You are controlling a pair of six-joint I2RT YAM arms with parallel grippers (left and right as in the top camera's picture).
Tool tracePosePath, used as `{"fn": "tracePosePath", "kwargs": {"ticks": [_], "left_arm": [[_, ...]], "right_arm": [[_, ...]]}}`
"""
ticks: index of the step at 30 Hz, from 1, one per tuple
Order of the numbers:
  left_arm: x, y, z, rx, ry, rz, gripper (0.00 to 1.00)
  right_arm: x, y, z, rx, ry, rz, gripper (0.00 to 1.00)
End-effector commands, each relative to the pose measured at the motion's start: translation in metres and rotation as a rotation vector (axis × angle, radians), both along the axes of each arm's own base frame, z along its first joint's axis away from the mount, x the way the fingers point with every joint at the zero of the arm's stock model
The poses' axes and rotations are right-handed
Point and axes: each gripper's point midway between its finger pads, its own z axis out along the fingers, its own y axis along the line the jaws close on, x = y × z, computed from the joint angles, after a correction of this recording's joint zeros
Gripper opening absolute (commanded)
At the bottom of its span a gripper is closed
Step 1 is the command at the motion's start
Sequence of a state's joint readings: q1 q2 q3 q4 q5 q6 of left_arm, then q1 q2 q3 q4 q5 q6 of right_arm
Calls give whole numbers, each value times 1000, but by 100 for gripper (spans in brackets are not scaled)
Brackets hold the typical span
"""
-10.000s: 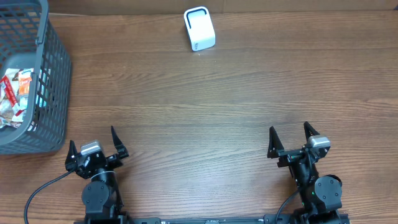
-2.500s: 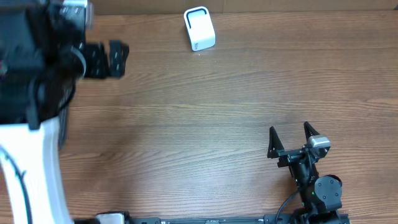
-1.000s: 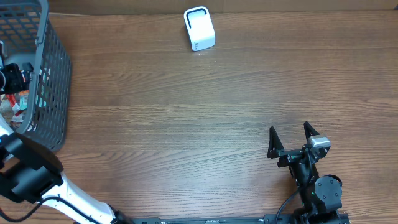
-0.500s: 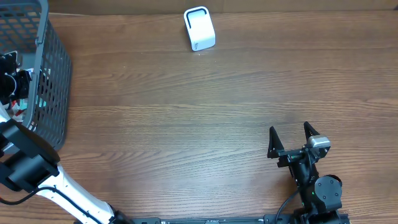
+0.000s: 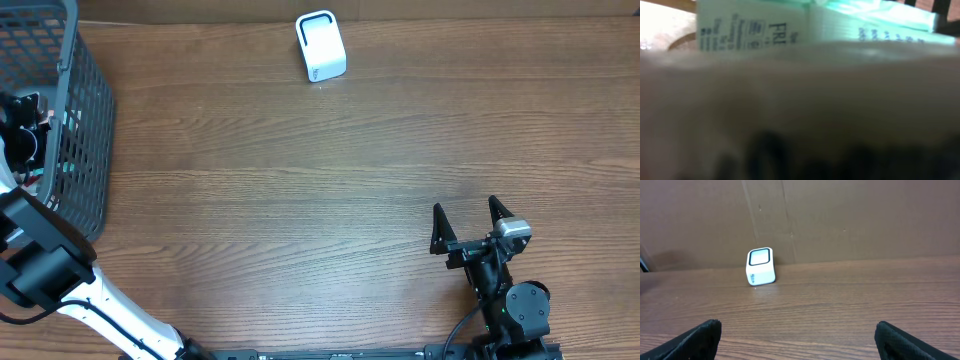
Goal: Scan the item barcode
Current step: 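Reach the left gripper into the basket and grasp packaged items, then lift the items out of the basket toward the table center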
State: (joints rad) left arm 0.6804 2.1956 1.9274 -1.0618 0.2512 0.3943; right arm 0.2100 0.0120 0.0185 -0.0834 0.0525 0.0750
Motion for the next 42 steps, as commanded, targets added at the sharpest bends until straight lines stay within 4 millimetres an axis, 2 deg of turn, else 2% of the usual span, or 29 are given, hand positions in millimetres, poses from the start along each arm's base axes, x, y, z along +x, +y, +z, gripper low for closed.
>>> {"fn": "tracePosePath", "kwargs": {"ticks": [1,4,9,15,19,22,25,29,34,37,42], "left_arm": [[4,-2,6,2,-12,-2,43],[7,0,21,18,-38,13,42],[11,4,66,80,-119,26,42],[13,6,152,196,-294,61,43],[4,4,214,288,-421,111,44],[-7,-5,260,322,-522,158,44],[-18,-20,293,306,-598,218,43],[-28,-54,321,292,-657,201,43],[-33,-117,341,247,-695,98,43],[-36,-165,338,181,-670,10,43],[-43,-258,316,57,-568,-199,41]], "right_arm": [[0,-2,-2,-3,-3,-9,100],[0,-2,-2,-3,-3,-9,100],[0,-2,-2,-3,-3,-9,100],[0,-2,-2,-3,-3,-9,100],[0,-2,-2,-3,-3,-9,100],[0,-2,-2,-3,-3,-9,100],[0,-2,-2,-3,-3,-9,100],[0,-2,-2,-3,-3,-9,100],[0,-2,-2,-3,-3,-9,100],[0,-2,-2,-3,-3,-9,100],[0,-2,-2,-3,-3,-9,100]]}}
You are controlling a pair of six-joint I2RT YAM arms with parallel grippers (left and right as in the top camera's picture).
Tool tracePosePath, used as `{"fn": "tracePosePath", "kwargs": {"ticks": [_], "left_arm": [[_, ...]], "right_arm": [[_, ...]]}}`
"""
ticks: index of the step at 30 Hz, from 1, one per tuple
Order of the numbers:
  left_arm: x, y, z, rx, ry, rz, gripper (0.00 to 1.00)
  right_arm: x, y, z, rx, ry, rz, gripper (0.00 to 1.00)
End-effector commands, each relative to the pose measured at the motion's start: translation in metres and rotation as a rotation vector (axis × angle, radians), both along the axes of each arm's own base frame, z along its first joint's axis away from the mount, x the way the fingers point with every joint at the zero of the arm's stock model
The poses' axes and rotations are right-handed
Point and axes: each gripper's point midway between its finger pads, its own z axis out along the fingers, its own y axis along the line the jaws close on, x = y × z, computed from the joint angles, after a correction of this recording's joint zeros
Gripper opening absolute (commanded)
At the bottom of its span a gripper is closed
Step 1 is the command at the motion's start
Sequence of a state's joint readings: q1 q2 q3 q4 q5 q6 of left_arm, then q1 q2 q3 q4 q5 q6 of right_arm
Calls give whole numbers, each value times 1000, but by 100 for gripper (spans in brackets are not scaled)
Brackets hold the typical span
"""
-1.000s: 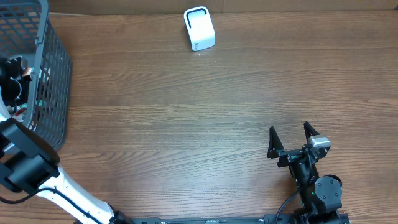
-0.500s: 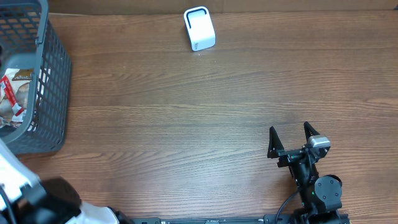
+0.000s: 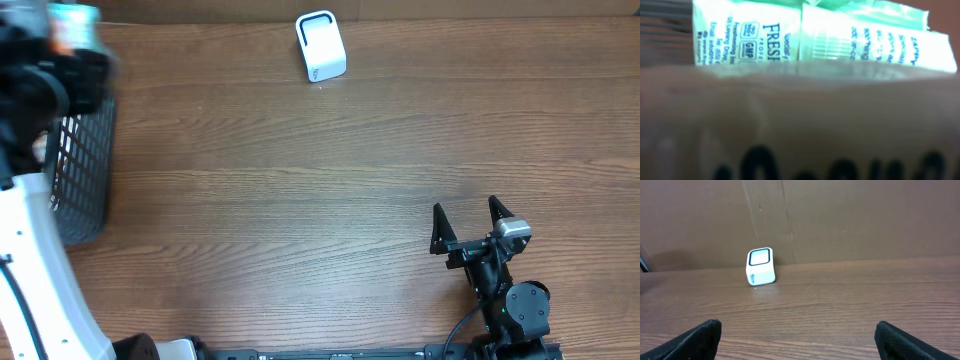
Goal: Scan the item barcode
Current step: 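Lift the items out of the basket toward the table center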
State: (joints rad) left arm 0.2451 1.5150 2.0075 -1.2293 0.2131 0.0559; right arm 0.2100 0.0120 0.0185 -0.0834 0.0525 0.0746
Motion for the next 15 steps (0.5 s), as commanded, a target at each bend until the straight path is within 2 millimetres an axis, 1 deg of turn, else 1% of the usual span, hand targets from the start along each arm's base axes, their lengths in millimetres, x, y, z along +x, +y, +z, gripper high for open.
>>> {"fn": "tracePosePath", "kwargs": {"ticks": [1,5,10,13,14,15], "left_arm": [[-11,-63,14,-35,-20,-146,41],[-21,-137,-8,-32,79,-336,40],[-32,-205,-38,42,179,-470,40],[-37,-241,-57,79,227,-547,41],[-39,-253,-64,91,246,-571,41],[-40,-269,-77,104,276,-602,41]], "right_arm": [[0,-2,-2,-2,-3,-9,100],[0,-2,-2,-2,-3,-9,100],[0,-2,-2,-2,-3,-9,100],[0,-2,-2,-3,-3,-9,100],[0,-2,-2,-2,-3,-9,100],[0,-2,-2,-3,-3,-9,100]]}}
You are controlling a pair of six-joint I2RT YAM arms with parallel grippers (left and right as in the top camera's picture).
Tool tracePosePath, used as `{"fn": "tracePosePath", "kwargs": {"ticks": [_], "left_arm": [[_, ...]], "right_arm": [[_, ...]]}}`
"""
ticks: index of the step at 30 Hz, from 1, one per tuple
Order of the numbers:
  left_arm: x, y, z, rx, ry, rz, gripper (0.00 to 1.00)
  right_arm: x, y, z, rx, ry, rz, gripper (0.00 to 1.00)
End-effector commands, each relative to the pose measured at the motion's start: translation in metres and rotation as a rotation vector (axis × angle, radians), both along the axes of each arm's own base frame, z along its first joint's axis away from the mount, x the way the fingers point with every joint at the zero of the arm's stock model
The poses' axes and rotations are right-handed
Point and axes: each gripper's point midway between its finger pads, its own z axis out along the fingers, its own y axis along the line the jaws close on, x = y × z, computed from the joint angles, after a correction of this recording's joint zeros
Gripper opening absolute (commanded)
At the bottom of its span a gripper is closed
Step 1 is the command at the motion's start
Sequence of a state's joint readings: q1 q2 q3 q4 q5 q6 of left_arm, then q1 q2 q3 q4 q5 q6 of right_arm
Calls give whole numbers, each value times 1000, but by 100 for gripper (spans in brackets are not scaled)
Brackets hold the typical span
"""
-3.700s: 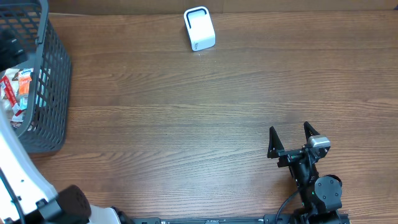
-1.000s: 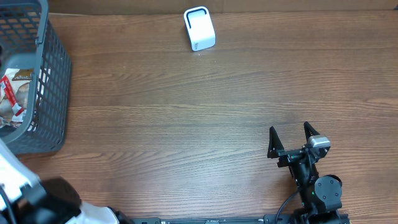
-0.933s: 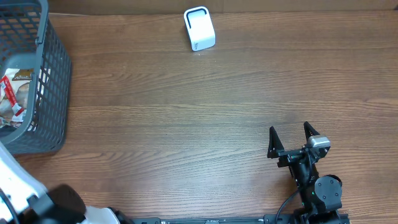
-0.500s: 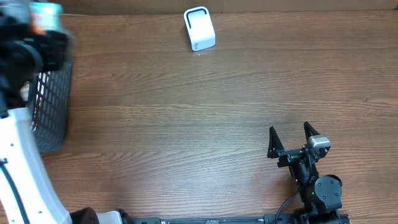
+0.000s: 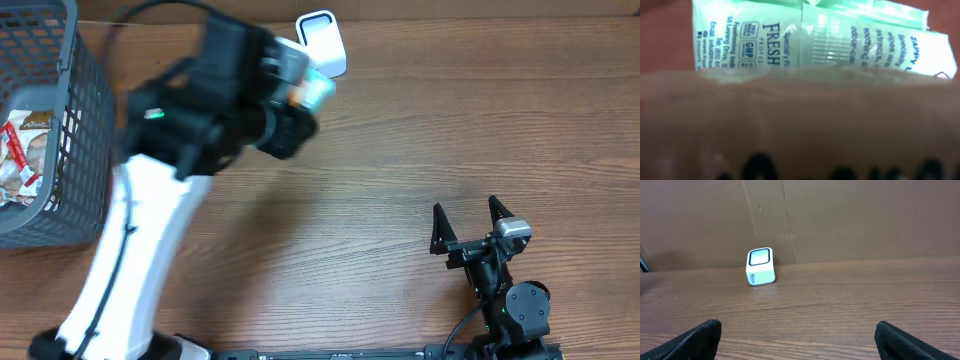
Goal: Scan the item barcode
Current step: 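Lift the items out of the basket toward the table center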
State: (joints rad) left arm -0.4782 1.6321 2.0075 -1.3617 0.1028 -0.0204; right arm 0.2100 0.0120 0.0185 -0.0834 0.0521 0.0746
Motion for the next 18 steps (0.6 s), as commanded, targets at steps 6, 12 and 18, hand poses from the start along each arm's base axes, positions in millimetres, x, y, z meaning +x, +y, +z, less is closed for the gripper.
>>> {"fn": "tracePosePath", "kwargs": {"ticks": [6,12,18], "left_arm": [[2,-71,-69,113,131,-96,41],[11,-102,-125,171,206,-141,42],[14,-131,-180,218,264,-184,48]], "right_arm": [[0,-2,-2,-2,-3,-9,100],[0,-2,-2,-2,-3,-9,100],[0,-2,-2,-3,-3,-9,100]]}}
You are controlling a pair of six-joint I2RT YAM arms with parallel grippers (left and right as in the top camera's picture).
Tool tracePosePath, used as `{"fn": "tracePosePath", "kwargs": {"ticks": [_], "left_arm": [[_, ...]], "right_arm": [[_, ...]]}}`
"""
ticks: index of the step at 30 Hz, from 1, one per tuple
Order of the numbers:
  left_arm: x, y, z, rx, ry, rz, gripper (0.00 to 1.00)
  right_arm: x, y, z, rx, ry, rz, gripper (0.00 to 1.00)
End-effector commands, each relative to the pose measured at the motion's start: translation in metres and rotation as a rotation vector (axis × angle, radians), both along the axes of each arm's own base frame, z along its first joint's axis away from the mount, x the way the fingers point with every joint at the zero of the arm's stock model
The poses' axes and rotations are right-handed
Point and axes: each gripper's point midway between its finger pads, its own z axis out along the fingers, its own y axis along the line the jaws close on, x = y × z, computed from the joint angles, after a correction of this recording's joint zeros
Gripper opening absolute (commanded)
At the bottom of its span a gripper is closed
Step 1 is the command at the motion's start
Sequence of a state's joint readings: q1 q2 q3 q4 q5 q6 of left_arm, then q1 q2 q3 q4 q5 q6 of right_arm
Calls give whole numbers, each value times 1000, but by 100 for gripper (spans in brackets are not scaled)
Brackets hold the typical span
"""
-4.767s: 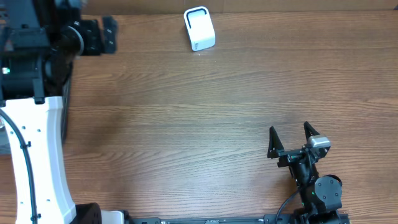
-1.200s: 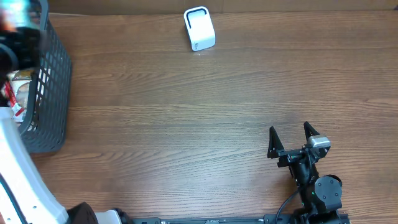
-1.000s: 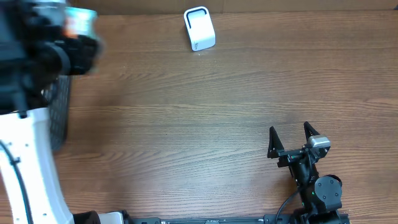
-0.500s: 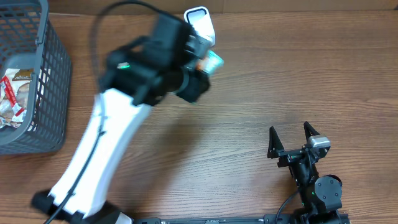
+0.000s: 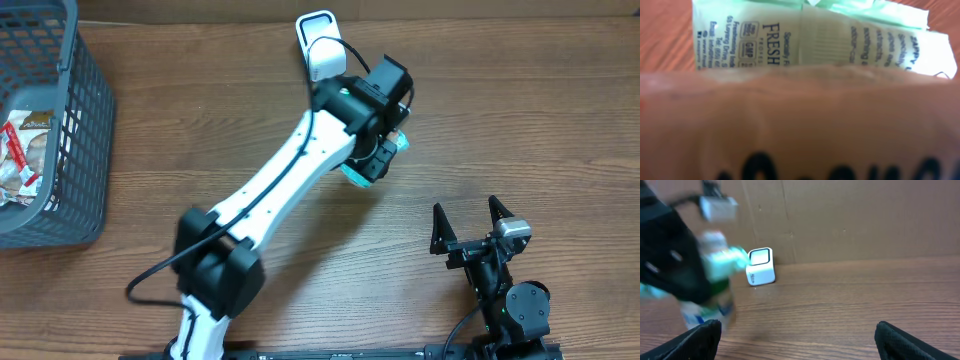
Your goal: Scan the item barcode
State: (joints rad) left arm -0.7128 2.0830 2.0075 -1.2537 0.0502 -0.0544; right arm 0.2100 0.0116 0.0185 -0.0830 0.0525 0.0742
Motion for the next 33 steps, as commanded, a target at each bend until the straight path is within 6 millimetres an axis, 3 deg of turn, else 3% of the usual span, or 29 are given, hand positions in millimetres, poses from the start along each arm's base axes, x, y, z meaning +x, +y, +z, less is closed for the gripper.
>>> {"fn": "tracePosePath", "kwargs": {"ticks": [1,6,12,19,24,31,33], "left_arm": [[1,-20,-17,0,4,-16,49],[-2,-41,-46,14,14,-66,50],[-10,-61,-63,12,11,-105,50],[-14,-65,-75,29,28,-117,53],[-15,-65,-77,31,35,-118,70],[-18,-67,-77,18,49,-122,84],[-18,-67,-77,18,50,-122,100]], "right_arm": [[0,-2,-2,-2,-2,-9,100],[0,-2,-2,-2,-2,-9,100],[0,-2,-2,-2,-2,-9,100],[0,-2,-2,-2,-2,-9,100],[0,-2,-2,-2,-2,-9,100],[0,-2,-2,-2,-2,-9,100],[0,-2,-2,-2,-2,-9,100]]}}
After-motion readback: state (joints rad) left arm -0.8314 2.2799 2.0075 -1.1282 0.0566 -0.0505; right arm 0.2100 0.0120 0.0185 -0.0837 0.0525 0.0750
